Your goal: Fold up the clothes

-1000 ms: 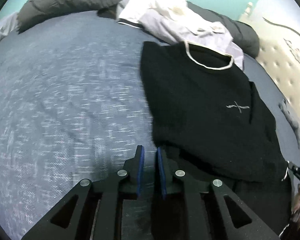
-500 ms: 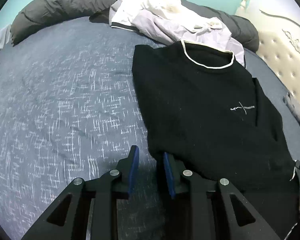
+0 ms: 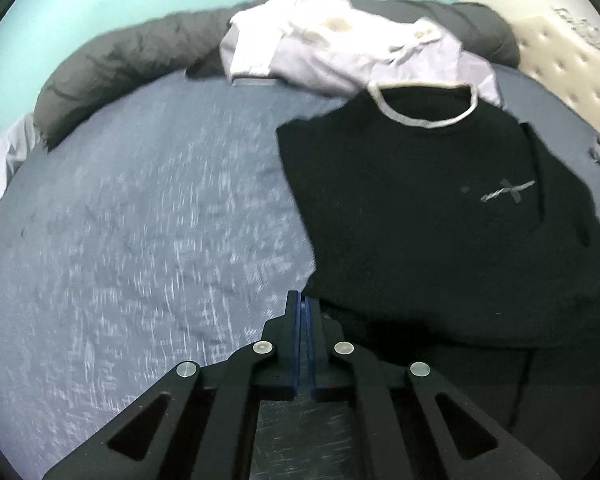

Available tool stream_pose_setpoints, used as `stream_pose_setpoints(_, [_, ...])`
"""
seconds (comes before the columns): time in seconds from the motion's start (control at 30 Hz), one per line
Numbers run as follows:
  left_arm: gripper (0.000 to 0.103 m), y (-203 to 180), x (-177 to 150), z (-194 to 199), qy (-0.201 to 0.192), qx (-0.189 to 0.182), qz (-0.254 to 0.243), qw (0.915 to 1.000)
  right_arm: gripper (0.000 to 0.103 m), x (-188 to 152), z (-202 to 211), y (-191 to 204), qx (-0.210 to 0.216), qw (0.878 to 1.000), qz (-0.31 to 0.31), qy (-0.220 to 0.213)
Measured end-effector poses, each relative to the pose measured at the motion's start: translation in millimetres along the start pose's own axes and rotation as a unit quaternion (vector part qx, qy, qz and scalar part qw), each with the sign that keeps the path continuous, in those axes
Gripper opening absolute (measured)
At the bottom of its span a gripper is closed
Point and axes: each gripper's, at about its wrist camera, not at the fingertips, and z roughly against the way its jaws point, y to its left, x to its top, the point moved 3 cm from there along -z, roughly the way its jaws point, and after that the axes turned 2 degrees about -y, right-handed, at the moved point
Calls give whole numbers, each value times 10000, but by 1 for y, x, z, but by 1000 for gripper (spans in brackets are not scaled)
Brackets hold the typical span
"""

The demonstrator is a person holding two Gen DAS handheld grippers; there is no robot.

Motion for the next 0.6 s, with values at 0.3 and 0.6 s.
stream_pose_setpoints(0.3, [0, 12, 6, 23, -240, -408, 498, 9976, 1, -1, -3, 0, -26, 10000, -14, 46])
stream_pose_setpoints(0.6, [1, -18, 17, -6, 197, -501, 363, 9979, 1, -3, -5, -5, -31, 9999, -70, 75])
